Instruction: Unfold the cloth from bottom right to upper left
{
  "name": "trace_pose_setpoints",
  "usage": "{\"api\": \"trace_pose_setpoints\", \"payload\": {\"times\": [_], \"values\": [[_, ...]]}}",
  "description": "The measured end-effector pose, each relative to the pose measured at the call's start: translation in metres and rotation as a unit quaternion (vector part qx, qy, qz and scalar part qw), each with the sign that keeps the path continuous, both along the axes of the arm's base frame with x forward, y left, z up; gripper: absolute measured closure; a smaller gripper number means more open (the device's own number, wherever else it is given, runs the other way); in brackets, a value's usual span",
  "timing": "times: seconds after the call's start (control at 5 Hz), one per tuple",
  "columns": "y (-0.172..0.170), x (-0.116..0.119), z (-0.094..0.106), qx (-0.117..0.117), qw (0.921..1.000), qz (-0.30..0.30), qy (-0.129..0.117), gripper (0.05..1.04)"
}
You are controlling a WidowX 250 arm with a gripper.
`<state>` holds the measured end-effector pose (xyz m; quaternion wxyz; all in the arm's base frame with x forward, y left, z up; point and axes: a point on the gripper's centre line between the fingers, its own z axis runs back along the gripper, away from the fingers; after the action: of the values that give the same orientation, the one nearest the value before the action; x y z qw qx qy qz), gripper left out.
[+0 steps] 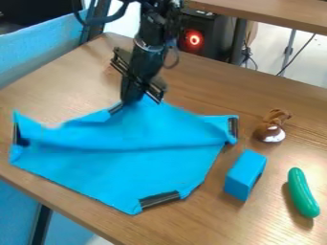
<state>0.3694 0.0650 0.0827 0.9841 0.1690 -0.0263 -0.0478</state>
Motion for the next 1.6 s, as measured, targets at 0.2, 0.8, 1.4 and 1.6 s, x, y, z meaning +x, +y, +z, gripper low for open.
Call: {"api": "trace_pose_setpoints", "payload": {"times": [0.2, 0.8, 1.4, 1.6], "values": [[0.017, 0.023, 0.010, -0.010, 0.9994, 0.033, -0.009, 1.033], [0.052, 0.058, 0.009, -0.022, 0.9949, 0.098, -0.009, 1.033], [0.072, 0.070, 0.002, -0.023, 0.9901, 0.138, -0.009, 1.033], [0.082, 0.079, 0.003, -0.022, 0.9882, 0.151, -0.013, 1.033]]}}
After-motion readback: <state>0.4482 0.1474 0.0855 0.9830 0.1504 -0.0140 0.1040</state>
